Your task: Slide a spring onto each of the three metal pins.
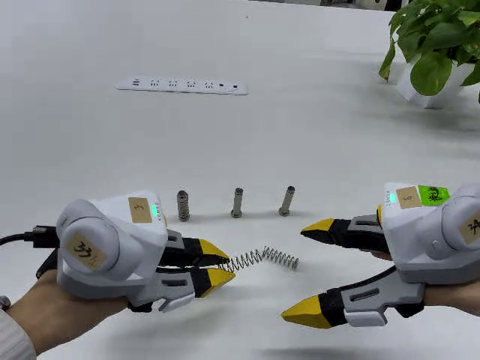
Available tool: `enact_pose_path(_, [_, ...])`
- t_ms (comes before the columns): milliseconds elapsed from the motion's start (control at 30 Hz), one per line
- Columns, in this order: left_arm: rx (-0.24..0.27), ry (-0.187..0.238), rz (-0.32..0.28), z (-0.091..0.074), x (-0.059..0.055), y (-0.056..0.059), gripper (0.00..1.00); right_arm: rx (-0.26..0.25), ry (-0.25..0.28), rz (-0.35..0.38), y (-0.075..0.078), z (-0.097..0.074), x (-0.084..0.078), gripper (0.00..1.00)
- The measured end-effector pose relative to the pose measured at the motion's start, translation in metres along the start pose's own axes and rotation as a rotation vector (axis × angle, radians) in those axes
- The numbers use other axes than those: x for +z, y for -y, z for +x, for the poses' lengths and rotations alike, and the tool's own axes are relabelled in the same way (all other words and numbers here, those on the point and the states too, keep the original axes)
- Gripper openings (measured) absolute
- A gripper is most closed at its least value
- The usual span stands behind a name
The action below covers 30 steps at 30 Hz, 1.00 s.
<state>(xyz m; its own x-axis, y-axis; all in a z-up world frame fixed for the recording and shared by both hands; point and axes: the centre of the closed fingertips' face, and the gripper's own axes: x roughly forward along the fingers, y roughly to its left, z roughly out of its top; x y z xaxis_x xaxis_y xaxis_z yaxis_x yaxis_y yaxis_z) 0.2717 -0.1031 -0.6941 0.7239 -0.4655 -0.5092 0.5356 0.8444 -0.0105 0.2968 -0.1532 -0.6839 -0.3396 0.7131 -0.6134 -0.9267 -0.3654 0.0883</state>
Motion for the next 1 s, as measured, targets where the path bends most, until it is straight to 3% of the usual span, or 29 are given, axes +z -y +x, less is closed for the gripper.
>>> enact_pose_path(367, [-0.059, 0.000, 0.007, 0.002, -0.003, 0.014, 0.09, 0.100, -0.022, -0.057, -0.012, 0.012, 0.011, 0.31])
enact_pose_path(700, [-0.099, 0.009, 0.025, 0.002, 0.001, 0.028, 0.09, 0.163, -0.029, -0.062, -0.021, 0.018, 0.013, 0.25])
enact_pose_path(1000, [-0.121, 0.012, 0.050, 0.000, 0.004, 0.033, 0.09, 0.195, -0.039, -0.067, -0.025, 0.019, 0.011, 0.16])
